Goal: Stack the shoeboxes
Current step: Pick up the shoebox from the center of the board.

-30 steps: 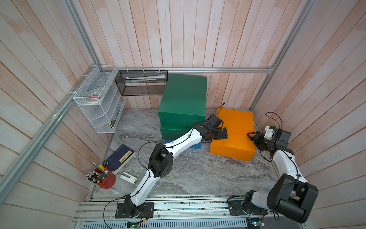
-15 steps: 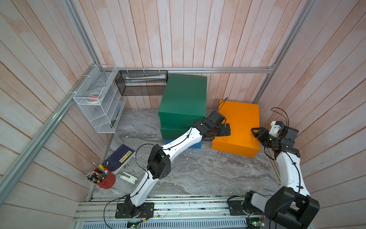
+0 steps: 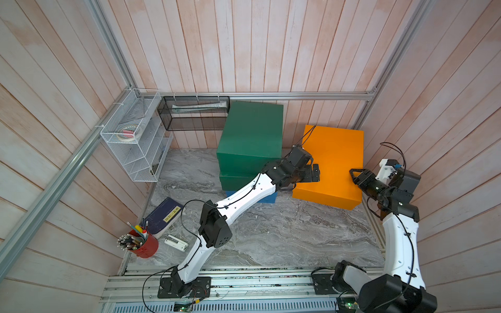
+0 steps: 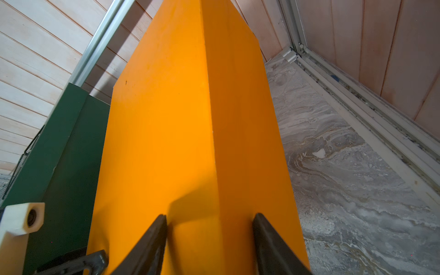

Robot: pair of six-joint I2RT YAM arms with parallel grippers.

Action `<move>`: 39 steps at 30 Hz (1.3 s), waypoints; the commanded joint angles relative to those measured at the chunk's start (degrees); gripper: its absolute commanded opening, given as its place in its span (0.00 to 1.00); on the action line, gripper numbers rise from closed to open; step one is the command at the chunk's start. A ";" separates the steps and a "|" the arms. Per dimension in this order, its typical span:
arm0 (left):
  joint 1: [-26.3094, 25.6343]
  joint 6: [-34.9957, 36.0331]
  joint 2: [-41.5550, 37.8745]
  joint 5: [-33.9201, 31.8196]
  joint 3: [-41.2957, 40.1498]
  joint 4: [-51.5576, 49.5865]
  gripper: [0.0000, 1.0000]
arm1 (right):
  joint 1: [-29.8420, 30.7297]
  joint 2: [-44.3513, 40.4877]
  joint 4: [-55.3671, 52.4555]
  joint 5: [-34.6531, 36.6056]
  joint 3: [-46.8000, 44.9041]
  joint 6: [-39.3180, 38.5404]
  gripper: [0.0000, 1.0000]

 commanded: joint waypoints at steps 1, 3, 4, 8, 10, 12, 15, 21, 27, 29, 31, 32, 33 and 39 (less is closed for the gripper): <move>-4.76 2.66 -2.11 5.38 2.94 5.48 1.00 | 2.70 -2.25 -0.78 -9.08 2.43 0.50 0.58; -4.85 3.41 -2.49 4.77 3.47 5.39 1.00 | 2.75 -2.98 -0.21 -9.19 3.23 0.89 0.58; -4.85 3.73 -2.71 4.55 3.66 5.52 1.00 | 2.80 -3.23 -0.09 -9.25 3.63 0.95 0.58; -4.98 4.97 -3.28 3.79 5.03 5.61 1.00 | 2.80 -4.45 -0.36 -8.95 5.73 1.15 0.58; -4.94 5.19 -3.54 3.66 5.69 5.44 1.00 | 2.95 -4.71 -0.80 -8.93 6.89 1.21 0.59; -5.01 5.28 -4.03 3.66 6.20 5.51 1.00 | 3.03 -4.92 -1.22 -9.06 8.05 1.58 0.58; -5.33 6.09 -4.85 3.27 6.80 5.89 1.00 | 3.19 -5.27 -0.97 -9.38 9.39 2.33 0.58; -5.81 8.07 -6.55 2.45 9.25 6.16 1.00 | 3.69 -5.21 0.11 -9.80 13.62 4.08 0.57; -6.08 9.42 -8.04 2.07 10.44 7.20 1.00 | 5.20 -4.48 1.46 -9.66 18.17 5.77 0.57; -6.38 10.42 -8.26 1.48 11.74 7.11 1.00 | 5.99 -3.82 1.72 -9.53 19.73 6.22 0.57; -6.82 11.87 -8.33 0.44 13.23 6.98 1.00 | 7.09 -3.01 2.08 -9.48 21.05 6.61 0.57; -7.08 12.62 -8.38 -0.58 13.92 6.98 1.00 | 7.83 -2.61 2.42 -9.41 21.59 6.86 0.57; -7.29 13.48 -8.62 -1.21 14.18 7.26 1.00 | 8.55 -2.32 3.02 -9.18 21.84 7.25 0.57; -8.00 17.62 -10.72 -4.80 14.16 9.39 1.00 | 13.79 -0.45 7.23 -8.36 24.61 9.47 0.56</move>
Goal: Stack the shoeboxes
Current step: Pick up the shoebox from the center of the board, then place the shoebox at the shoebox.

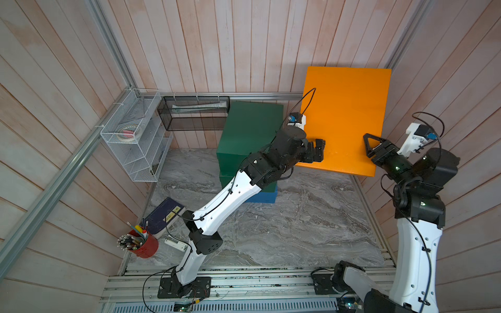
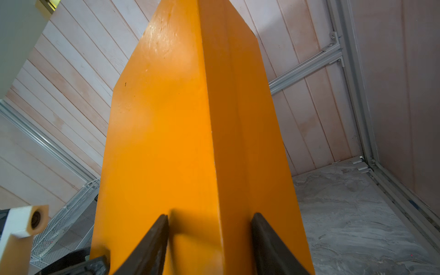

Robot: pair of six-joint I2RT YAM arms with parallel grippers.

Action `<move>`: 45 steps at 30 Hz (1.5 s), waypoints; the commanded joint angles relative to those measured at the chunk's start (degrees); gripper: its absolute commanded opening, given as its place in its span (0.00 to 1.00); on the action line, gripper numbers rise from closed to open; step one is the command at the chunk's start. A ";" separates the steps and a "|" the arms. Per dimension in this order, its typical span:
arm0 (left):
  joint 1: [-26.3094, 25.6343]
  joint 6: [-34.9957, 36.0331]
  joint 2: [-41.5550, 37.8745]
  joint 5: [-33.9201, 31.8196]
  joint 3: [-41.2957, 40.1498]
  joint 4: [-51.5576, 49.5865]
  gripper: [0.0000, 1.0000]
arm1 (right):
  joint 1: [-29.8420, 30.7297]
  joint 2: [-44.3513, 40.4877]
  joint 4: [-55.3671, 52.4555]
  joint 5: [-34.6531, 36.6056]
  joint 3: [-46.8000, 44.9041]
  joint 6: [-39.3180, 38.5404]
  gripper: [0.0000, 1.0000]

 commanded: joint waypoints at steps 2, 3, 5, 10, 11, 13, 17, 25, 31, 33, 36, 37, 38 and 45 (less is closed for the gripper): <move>-5.95 5.58 -2.72 6.68 0.88 10.91 1.00 | 8.13 0.99 3.87 -8.36 2.77 2.63 0.56; -6.24 6.58 -3.29 6.05 0.33 11.60 1.00 | 9.44 1.13 4.20 -7.68 3.17 2.64 0.56; -6.61 7.67 -4.21 4.99 0.04 12.18 1.00 | 12.62 1.76 4.71 -6.00 4.23 2.38 0.56; -7.05 9.29 -6.17 2.27 -0.98 12.35 1.00 | 18.93 4.21 5.49 -3.57 6.76 2.39 0.56; -7.14 9.73 -6.66 1.49 -1.59 12.52 1.00 | 20.61 4.81 5.50 -2.85 7.36 2.11 0.56; -7.23 10.32 -7.52 0.43 -2.32 12.62 1.00 | 24.04 6.46 4.83 -0.90 8.75 0.89 0.55; -7.30 11.70 -9.32 -2.19 -2.96 11.99 1.00 | 31.13 10.61 2.96 3.02 12.42 -1.67 0.55; -7.23 14.21 -15.29 -9.09 -8.02 10.26 1.00 | 41.38 19.06 0.64 8.10 20.50 -3.90 0.55; -5.44 13.88 -19.73 -11.97 -15.99 11.37 1.00 | 46.65 25.11 -0.91 9.58 26.40 -4.30 0.55; -2.76 11.01 -20.54 -10.55 -18.16 10.05 1.00 | 47.26 26.45 -0.46 9.35 26.97 -3.72 0.55; 1.53 7.53 -22.82 -8.90 -23.45 10.16 1.00 | 47.28 27.17 0.05 10.10 27.00 -3.34 0.55; 2.78 6.86 -23.72 -8.89 -25.40 10.65 1.00 | 47.25 27.20 0.08 10.74 27.05 -3.50 0.55; 5.12 5.90 -24.90 -8.54 -27.68 11.23 1.00 | 47.27 27.20 0.24 11.32 26.97 -3.67 0.55; 11.60 1.12 -34.92 -6.50 -42.92 15.86 1.00 | 47.25 28.34 -0.11 12.24 28.73 -4.28 0.55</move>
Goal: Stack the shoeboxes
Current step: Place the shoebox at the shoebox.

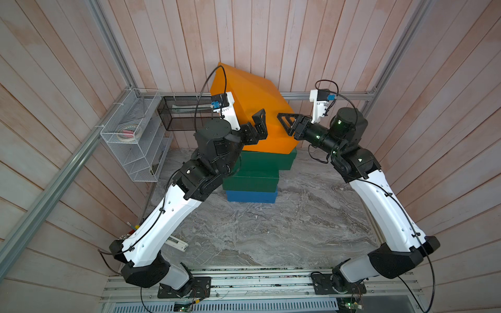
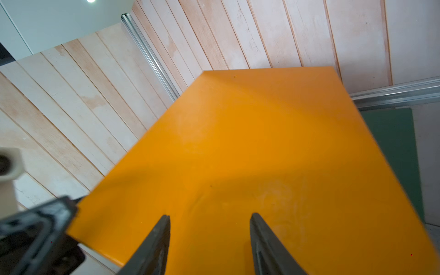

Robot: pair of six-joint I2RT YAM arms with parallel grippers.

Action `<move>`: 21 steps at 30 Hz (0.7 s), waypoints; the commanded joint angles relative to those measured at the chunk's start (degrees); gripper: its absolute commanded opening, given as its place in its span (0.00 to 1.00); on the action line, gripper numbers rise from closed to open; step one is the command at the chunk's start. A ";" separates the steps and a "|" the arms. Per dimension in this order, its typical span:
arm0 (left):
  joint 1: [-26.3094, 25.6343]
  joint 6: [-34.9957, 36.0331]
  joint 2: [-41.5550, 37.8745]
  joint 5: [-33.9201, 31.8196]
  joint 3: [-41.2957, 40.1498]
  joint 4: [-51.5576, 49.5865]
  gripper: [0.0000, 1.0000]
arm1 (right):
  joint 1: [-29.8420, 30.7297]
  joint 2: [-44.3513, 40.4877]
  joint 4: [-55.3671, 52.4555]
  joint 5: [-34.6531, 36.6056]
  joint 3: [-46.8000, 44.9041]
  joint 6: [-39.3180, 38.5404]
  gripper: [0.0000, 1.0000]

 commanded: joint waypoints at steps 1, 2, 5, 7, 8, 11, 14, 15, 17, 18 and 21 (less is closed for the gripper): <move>0.75 -4.02 -2.10 4.03 -5.96 -2.44 1.00 | 0.72 1.81 -1.54 -2.09 1.69 -0.99 0.55; 1.45 -4.41 -3.16 3.68 -7.12 -2.44 1.00 | 0.71 2.29 -1.51 -2.38 1.94 -0.90 0.55; 3.44 -5.56 -6.16 3.28 -10.97 -2.15 1.00 | 0.66 3.63 -1.43 -3.40 2.32 -0.46 0.55; 4.77 -6.20 -7.73 3.27 -12.95 -2.00 1.00 | 0.72 4.50 -1.41 -3.78 2.51 -0.20 0.55; 5.44 -6.50 -8.47 3.27 -13.68 -2.01 1.00 | 0.64 4.87 -1.55 -3.98 2.67 -0.07 0.55; 6.77 -6.64 -9.47 3.44 -14.32 -2.38 1.00 | 0.58 5.91 -1.45 -4.59 3.54 -0.02 0.55; 7.60 -6.36 -9.61 3.36 -14.03 -2.77 1.00 | 0.64 6.63 -2.25 -4.29 5.17 -1.07 0.55; 7.93 -6.14 -9.56 3.36 -13.82 -3.08 1.00 | 0.63 7.04 -3.09 -3.98 6.74 -1.70 0.55; 8.64 -5.88 -9.56 3.34 -13.38 -3.56 1.00 | 0.39 8.17 -6.14 -3.10 10.86 -3.42 0.55; 9.00 -5.75 -9.68 3.29 -13.27 -3.76 1.00 | 0.28 8.74 -8.07 -2.50 13.44 -4.49 0.55; 10.71 -5.56 -10.53 3.53 -13.35 -4.02 1.00 | -0.53 10.00 -13.37 -0.02 20.69 -7.93 0.55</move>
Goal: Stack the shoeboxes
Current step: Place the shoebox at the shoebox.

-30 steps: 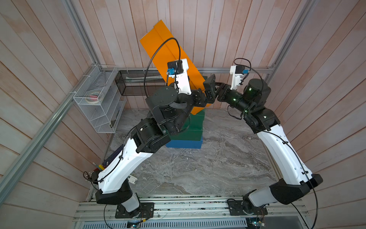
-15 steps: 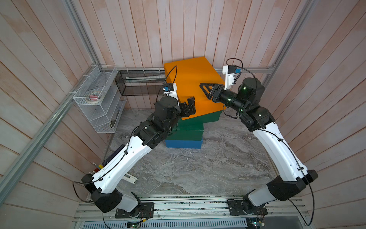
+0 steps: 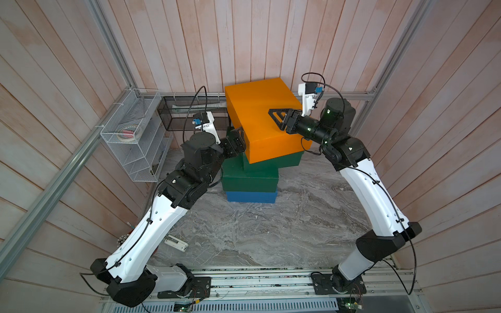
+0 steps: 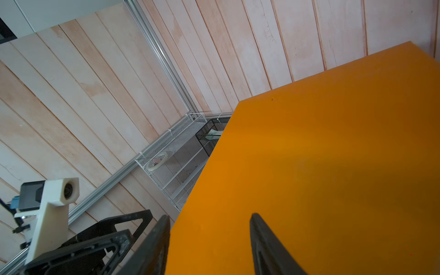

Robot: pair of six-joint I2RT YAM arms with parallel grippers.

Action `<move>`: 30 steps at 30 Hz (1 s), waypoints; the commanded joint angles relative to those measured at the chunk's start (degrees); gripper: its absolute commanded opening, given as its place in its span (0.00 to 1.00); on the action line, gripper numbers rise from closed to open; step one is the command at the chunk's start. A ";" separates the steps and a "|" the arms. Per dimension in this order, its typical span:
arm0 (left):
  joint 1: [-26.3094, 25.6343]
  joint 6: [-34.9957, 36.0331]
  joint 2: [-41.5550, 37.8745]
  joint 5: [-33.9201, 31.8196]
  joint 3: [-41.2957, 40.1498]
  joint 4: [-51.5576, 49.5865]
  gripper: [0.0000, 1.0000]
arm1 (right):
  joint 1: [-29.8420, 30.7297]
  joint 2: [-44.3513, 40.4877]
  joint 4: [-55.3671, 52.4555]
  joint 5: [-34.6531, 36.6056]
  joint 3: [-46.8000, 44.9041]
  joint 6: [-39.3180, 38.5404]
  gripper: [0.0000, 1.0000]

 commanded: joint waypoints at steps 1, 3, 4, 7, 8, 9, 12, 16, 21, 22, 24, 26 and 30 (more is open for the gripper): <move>2.06 0.35 -0.94 0.08 0.12 -1.14 1.00 | -1.13 0.02 -7.49 3.55 7.43 -5.15 0.55; 3.50 0.26 -1.66 0.14 -0.20 -1.49 1.00 | -2.93 -0.86 -9.15 5.82 9.52 -6.88 0.55; 4.04 0.23 -2.02 0.15 -0.44 -1.51 1.00 | -4.24 -1.64 -9.23 6.25 9.37 -7.17 0.55; 5.64 0.19 -2.97 0.32 -1.87 -1.17 1.00 | -10.97 -5.54 -7.10 6.87 4.83 -6.31 0.55; 6.14 -0.06 -3.06 0.60 -2.28 -1.25 1.00 | -13.60 -7.30 -5.37 6.82 1.37 -5.53 0.55; 6.87 -0.24 -3.11 1.04 -2.63 -1.37 1.00 | -16.05 -8.96 -3.27 6.82 -2.00 -4.69 0.55; 8.92 -0.59 -2.87 1.61 -4.11 -1.65 1.00 | -21.91 -12.89 1.71 6.46 -12.75 -2.24 0.55; 13.84 -2.88 -3.28 4.49 -7.70 -1.22 1.00 | -25.07 -13.79 6.06 3.75 -22.52 0.96 0.55; 21.01 -6.35 -3.37 11.42 -12.36 0.82 1.00 | -25.07 -13.08 12.67 0.67 -32.54 3.68 0.54; 22.39 -7.12 -3.18 13.23 -13.12 1.14 1.00 | -25.11 -12.99 13.56 0.72 -33.82 3.78 0.54; 25.76 -8.82 -2.41 17.61 -14.89 2.04 1.00 | -25.45 -12.91 14.68 1.55 -35.71 3.62 0.54; 28.48 -10.61 -1.61 20.66 -16.87 3.17 1.00 | -26.23 -12.91 16.11 1.90 -37.79 3.81 0.54; 31.90 -12.44 0.73 24.44 -20.32 6.01 1.00 | -29.40 -11.96 21.49 -1.58 -44.27 8.00 0.54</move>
